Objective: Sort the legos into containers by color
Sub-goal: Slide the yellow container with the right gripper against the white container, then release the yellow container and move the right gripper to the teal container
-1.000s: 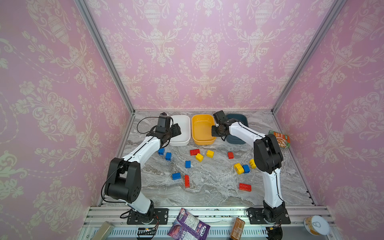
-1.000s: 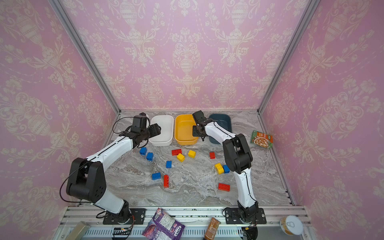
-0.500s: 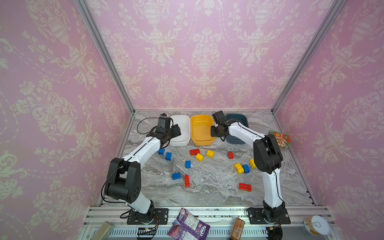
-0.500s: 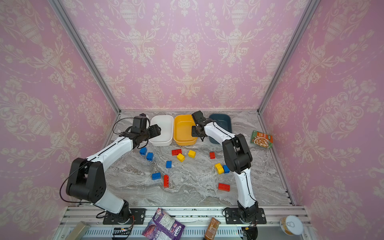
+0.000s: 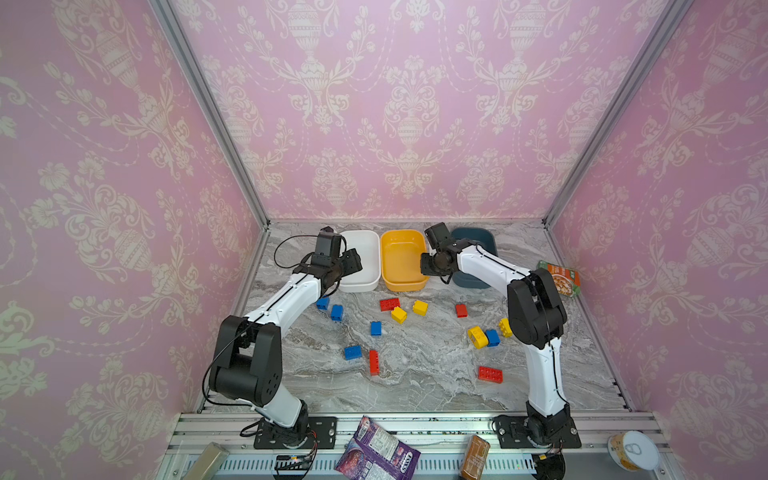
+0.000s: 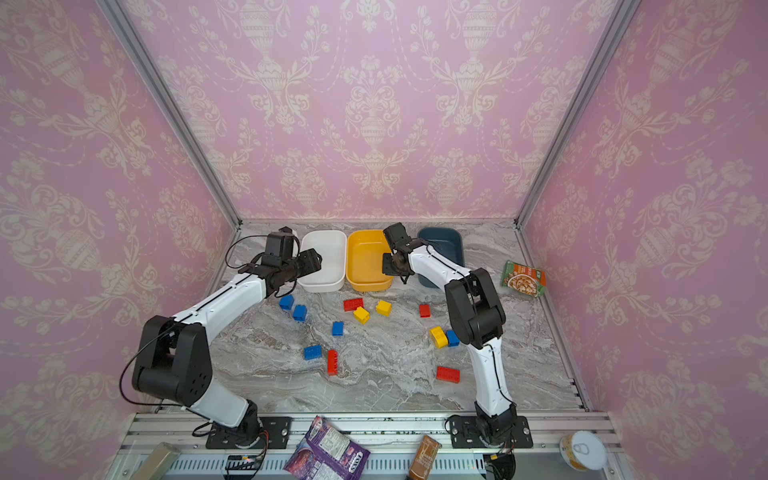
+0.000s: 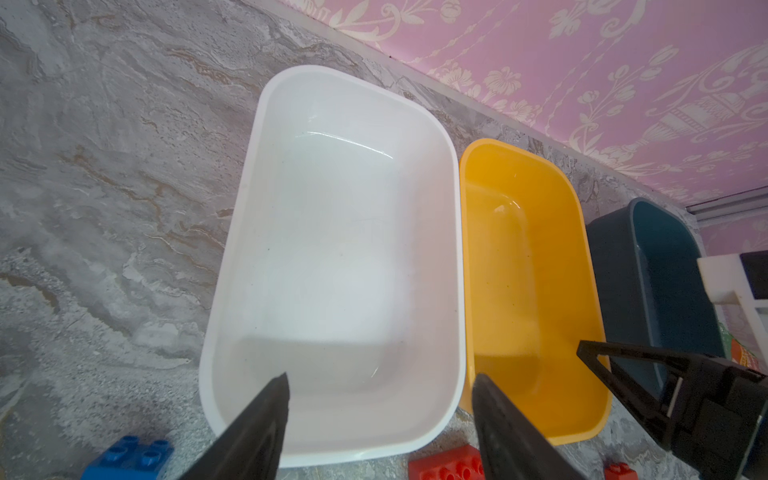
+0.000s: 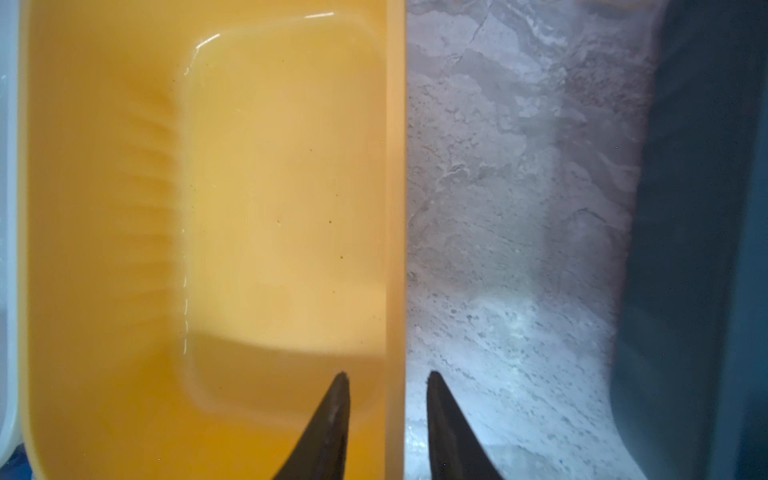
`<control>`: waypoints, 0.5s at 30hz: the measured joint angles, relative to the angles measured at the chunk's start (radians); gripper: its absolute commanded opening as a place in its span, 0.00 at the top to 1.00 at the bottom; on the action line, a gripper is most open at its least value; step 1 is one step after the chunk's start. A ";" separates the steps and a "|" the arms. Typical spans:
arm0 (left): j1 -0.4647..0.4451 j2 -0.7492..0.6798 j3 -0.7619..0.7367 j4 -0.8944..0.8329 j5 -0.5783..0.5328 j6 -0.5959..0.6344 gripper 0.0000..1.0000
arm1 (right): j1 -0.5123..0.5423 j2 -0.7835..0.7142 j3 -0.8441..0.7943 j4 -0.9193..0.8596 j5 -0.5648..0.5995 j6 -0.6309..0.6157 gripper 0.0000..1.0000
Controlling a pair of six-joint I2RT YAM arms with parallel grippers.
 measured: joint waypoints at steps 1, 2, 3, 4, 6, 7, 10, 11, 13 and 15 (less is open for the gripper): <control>0.000 0.000 0.000 0.000 0.000 0.000 0.28 | 0.000 -0.011 -0.005 0.000 0.005 -0.002 0.57; 0.000 0.000 0.000 0.000 0.000 0.000 0.28 | 0.000 -0.024 -0.007 0.000 0.009 -0.003 0.55; 0.000 0.000 0.000 0.000 0.000 0.000 0.28 | -0.001 -0.039 -0.010 0.001 0.013 -0.006 0.54; 0.000 0.000 0.000 0.000 0.000 0.000 0.28 | -0.003 -0.060 -0.012 0.000 0.017 -0.009 0.52; 0.000 -0.002 0.000 0.000 0.000 0.000 0.27 | -0.013 -0.101 -0.014 0.000 0.026 -0.021 0.50; 0.000 -0.004 0.000 0.000 0.000 0.000 0.27 | -0.022 -0.125 -0.015 0.000 0.033 -0.026 0.50; 0.000 -0.010 0.000 0.000 0.000 0.000 0.26 | -0.069 -0.185 -0.017 0.000 0.049 -0.049 0.48; 0.000 -0.011 0.000 0.000 0.000 0.000 0.25 | -0.094 -0.201 -0.020 0.001 0.053 -0.056 0.48; 0.000 -0.014 0.000 0.000 0.000 0.000 0.25 | -0.148 -0.221 -0.034 0.002 0.059 -0.074 0.47; 0.000 -0.016 0.000 0.000 0.000 0.000 0.24 | -0.214 -0.226 -0.056 0.002 0.064 -0.086 0.46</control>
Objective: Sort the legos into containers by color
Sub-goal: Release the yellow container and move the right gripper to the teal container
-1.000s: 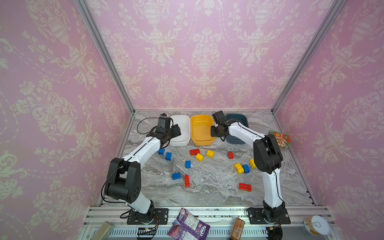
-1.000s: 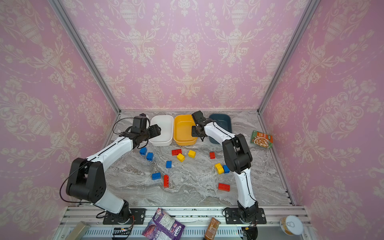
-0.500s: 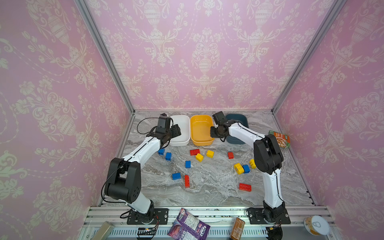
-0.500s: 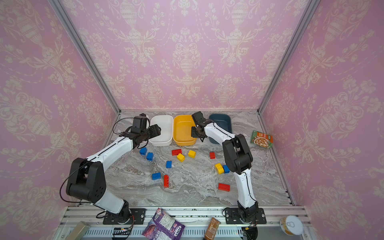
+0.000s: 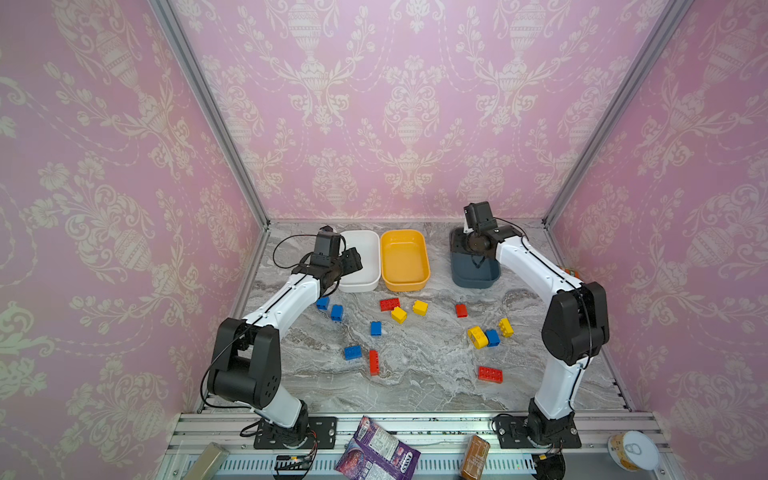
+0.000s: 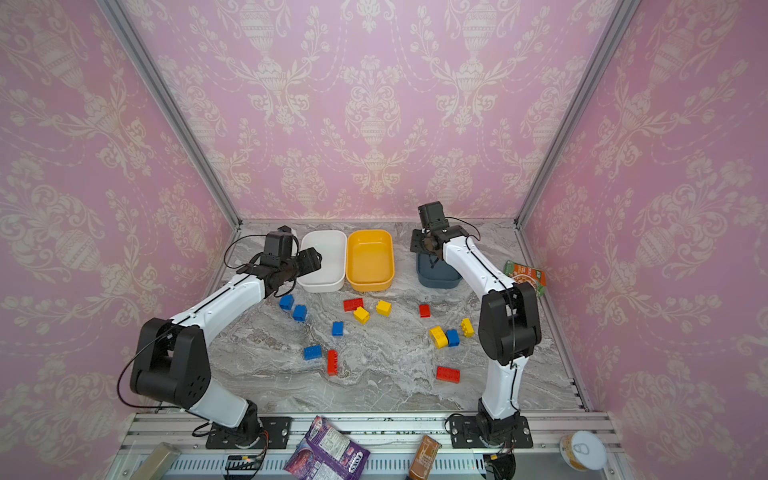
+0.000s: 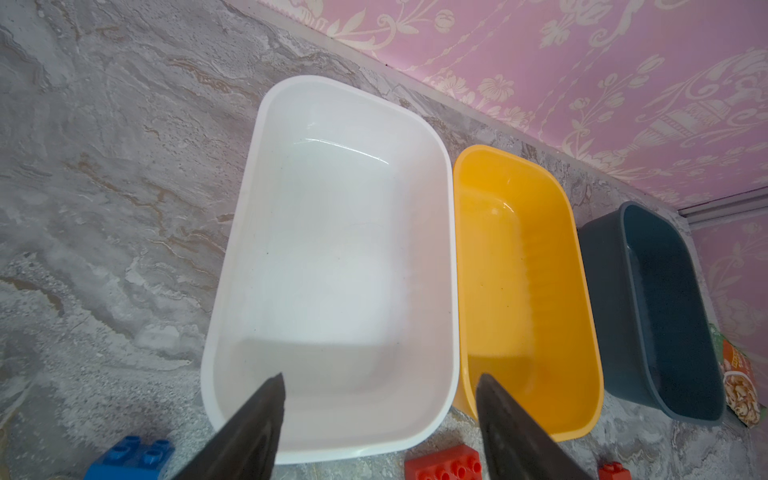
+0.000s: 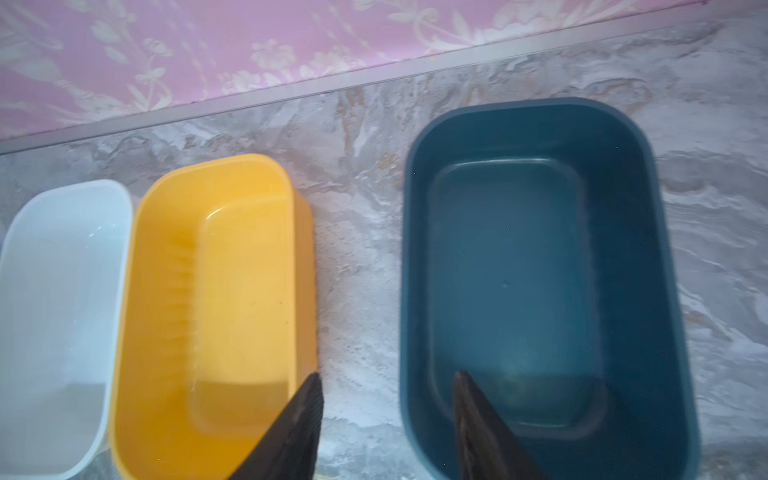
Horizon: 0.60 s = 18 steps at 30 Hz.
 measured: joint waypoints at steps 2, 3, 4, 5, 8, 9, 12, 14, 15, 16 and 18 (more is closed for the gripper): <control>0.000 -0.003 0.000 0.000 0.000 0.000 0.24 | -0.073 0.003 -0.024 -0.003 0.003 -0.016 0.45; 0.000 -0.005 0.000 0.000 0.000 0.000 0.24 | -0.100 0.006 -0.030 -0.007 0.003 -0.020 0.45; 0.000 -0.009 -0.002 0.002 0.000 0.000 0.23 | -0.138 0.010 -0.037 -0.010 0.003 -0.026 0.44; 0.002 -0.013 -0.003 0.003 0.000 0.000 0.22 | -0.172 0.014 -0.040 -0.013 0.003 -0.033 0.44; 0.011 -0.025 -0.015 0.022 0.001 -0.007 0.21 | -0.245 0.032 -0.040 -0.016 0.002 -0.047 0.44; 0.015 -0.029 -0.021 0.027 0.001 -0.010 0.20 | -0.261 0.037 -0.040 -0.016 0.001 -0.050 0.44; 0.034 -0.046 -0.050 0.053 0.008 -0.029 0.19 | -0.299 0.054 -0.045 -0.017 -0.019 -0.070 0.45; 0.051 -0.056 -0.073 0.071 0.020 -0.043 0.20 | -0.316 0.074 -0.045 -0.017 -0.045 -0.080 0.47; 0.058 -0.060 -0.084 0.079 0.026 -0.050 0.19 | -0.320 0.084 -0.045 -0.017 -0.054 -0.086 0.49; 0.064 -0.063 -0.094 0.085 0.030 -0.056 0.19 | -0.323 0.095 -0.046 -0.016 -0.064 -0.092 0.51; 0.071 -0.064 -0.108 0.095 0.036 -0.064 0.19 | -0.326 0.116 -0.051 -0.015 -0.082 -0.100 0.53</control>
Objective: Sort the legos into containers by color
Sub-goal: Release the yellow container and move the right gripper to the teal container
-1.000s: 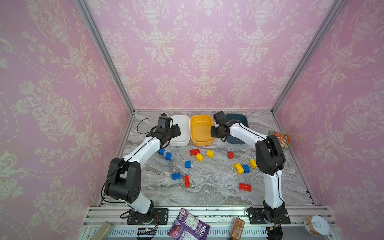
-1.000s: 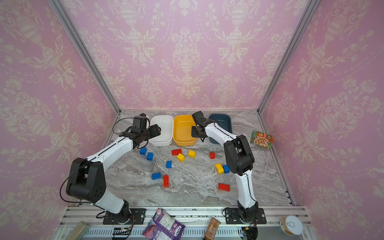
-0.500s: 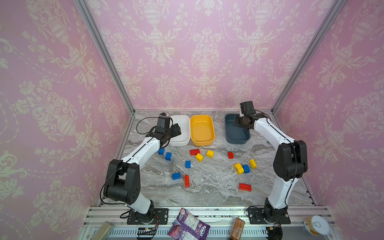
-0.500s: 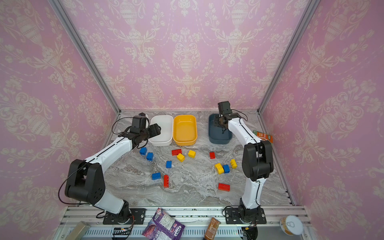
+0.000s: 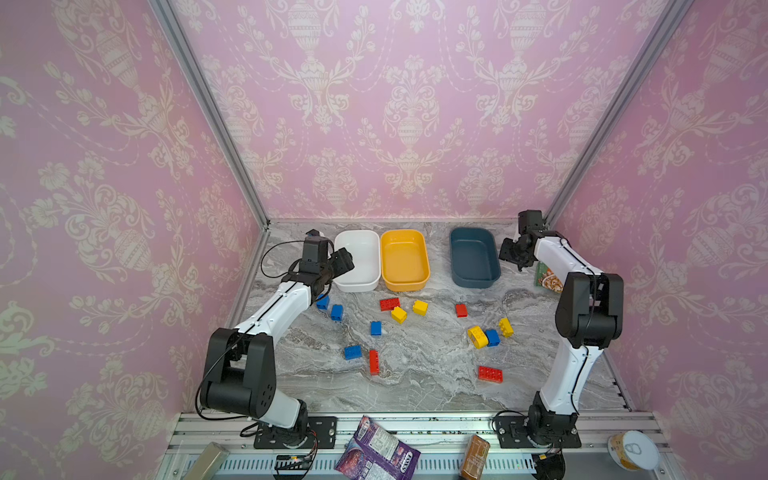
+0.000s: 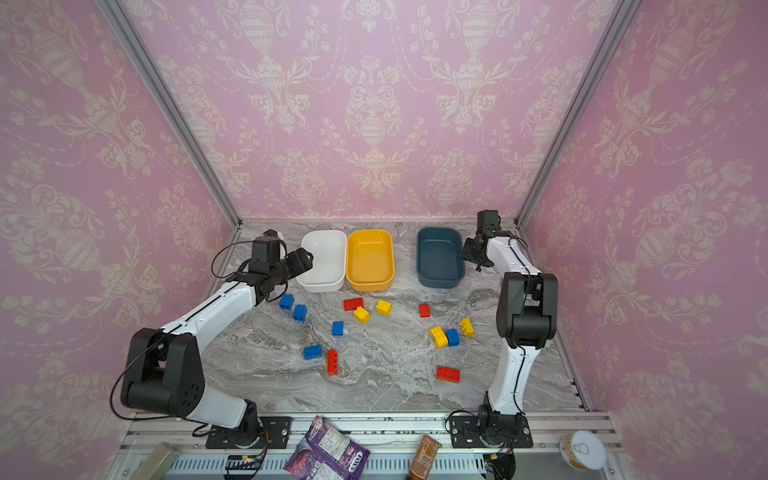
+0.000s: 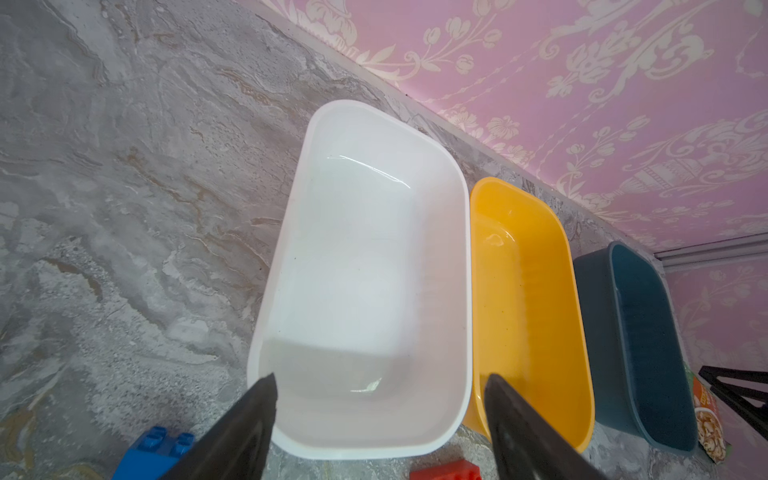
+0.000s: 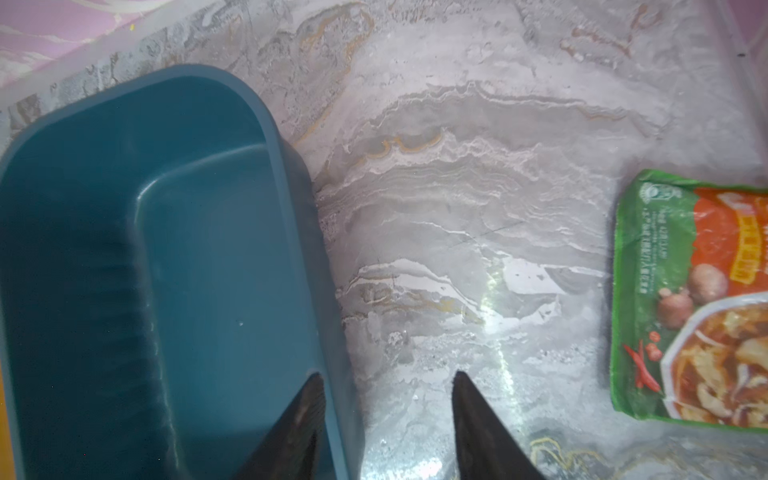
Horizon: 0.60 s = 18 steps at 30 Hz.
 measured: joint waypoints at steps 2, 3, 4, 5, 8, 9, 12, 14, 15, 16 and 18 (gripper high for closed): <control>0.003 0.000 -0.008 0.008 0.005 -0.010 0.19 | -0.002 0.013 -0.006 0.006 -0.015 -0.004 0.54; 0.005 -0.001 -0.010 0.010 0.010 -0.012 0.19 | -0.002 0.016 -0.006 0.006 -0.022 -0.005 0.54; 0.005 -0.002 -0.011 0.010 0.014 -0.014 0.19 | -0.002 0.020 -0.007 0.007 -0.031 -0.005 0.54; 0.005 -0.003 -0.012 0.011 0.016 -0.017 0.19 | -0.002 0.022 -0.011 0.010 -0.039 -0.005 0.54; 0.005 -0.006 -0.012 0.014 0.018 -0.018 0.19 | -0.002 0.023 -0.031 0.021 -0.047 -0.006 0.54; 0.005 -0.008 -0.012 0.015 0.018 -0.018 0.19 | -0.002 0.023 -0.039 0.026 -0.047 -0.005 0.54; 0.005 -0.018 -0.013 0.016 0.018 -0.018 0.19 | -0.002 0.018 -0.073 0.053 -0.043 -0.005 0.52; 0.005 -0.024 -0.013 0.016 0.018 -0.018 0.19 | -0.002 0.007 -0.097 0.067 -0.044 -0.004 0.51; 0.005 -0.027 -0.013 0.016 0.018 -0.018 0.19 | -0.002 0.000 -0.105 0.071 -0.044 -0.004 0.50; 0.005 -0.029 -0.013 0.016 0.018 -0.018 0.19 | -0.002 -0.009 -0.111 0.076 -0.045 -0.003 0.50; 0.005 -0.029 -0.013 0.016 0.018 -0.018 0.19 | -0.001 -0.028 -0.113 0.084 -0.045 0.000 0.49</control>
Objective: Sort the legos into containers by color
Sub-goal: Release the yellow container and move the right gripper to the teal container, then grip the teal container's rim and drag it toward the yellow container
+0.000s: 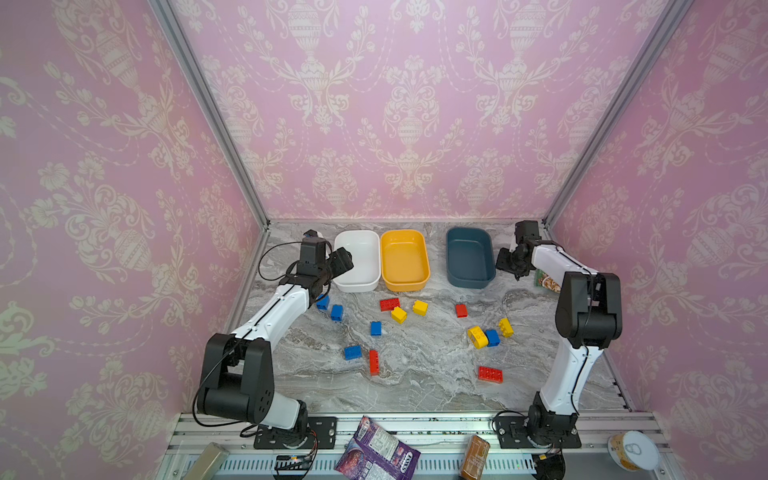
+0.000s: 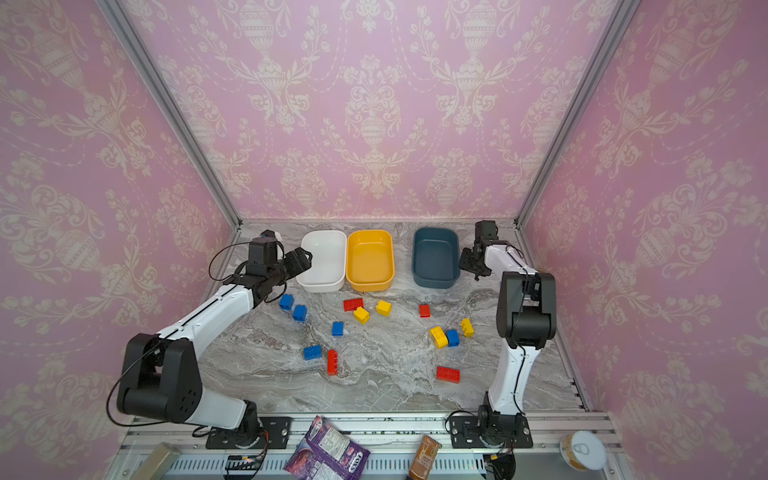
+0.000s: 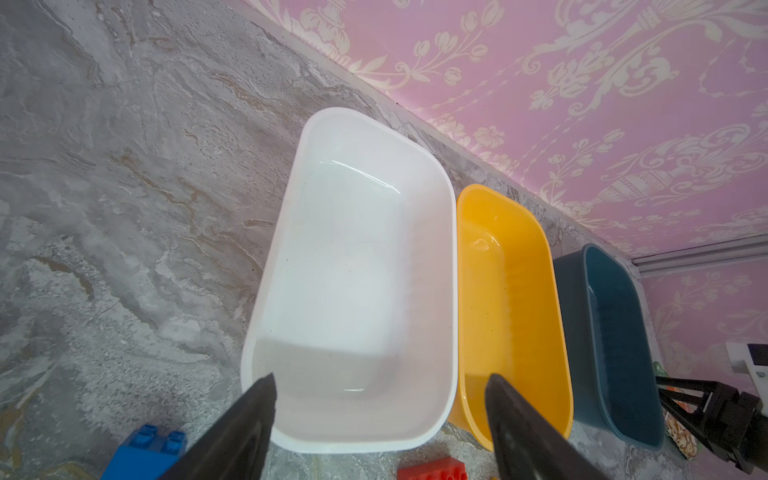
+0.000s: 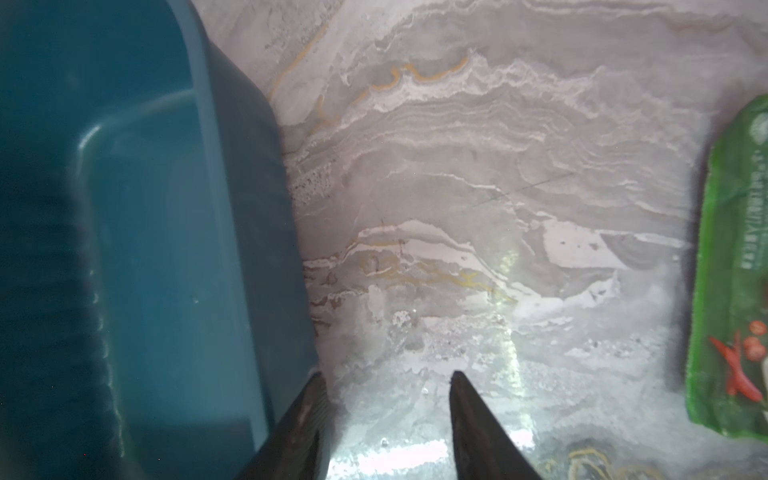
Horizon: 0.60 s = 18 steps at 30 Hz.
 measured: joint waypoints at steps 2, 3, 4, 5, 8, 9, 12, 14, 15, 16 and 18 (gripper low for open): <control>0.000 0.000 0.000 0.000 0.000 0.000 0.19 | 0.003 -0.023 0.000 0.014 0.000 0.001 0.49; 0.000 0.000 0.000 0.000 0.000 0.000 0.19 | 0.005 -0.033 -0.003 0.024 -0.001 0.003 0.48; 0.000 0.000 0.000 0.000 0.000 0.000 0.19 | 0.006 -0.047 -0.006 0.032 -0.003 0.004 0.48; 0.000 0.000 0.000 0.000 0.000 0.000 0.19 | 0.008 -0.059 -0.008 0.039 -0.005 0.005 0.47; 0.000 0.000 0.000 0.000 0.000 0.000 0.19 | 0.015 -0.076 -0.008 0.055 -0.021 0.008 0.45; 0.000 0.000 0.000 0.000 0.000 0.000 0.19 | 0.018 -0.076 -0.008 0.057 -0.024 0.008 0.45; 0.000 0.000 0.000 0.000 0.000 0.000 0.19 | 0.026 -0.065 -0.008 0.057 -0.043 0.008 0.46; 0.000 0.000 0.000 0.000 0.000 0.000 0.19 | 0.033 -0.045 0.000 0.054 -0.049 0.007 0.49; 0.000 0.000 0.000 0.000 0.000 0.000 0.19 | 0.033 -0.034 0.006 0.053 -0.050 0.006 0.49; 0.000 0.000 0.000 0.000 0.000 0.000 0.19 | 0.035 -0.021 0.011 0.052 -0.051 0.006 0.50; 0.000 0.000 0.000 0.000 0.000 0.000 0.19 | 0.037 0.003 0.026 0.048 -0.052 0.002 0.55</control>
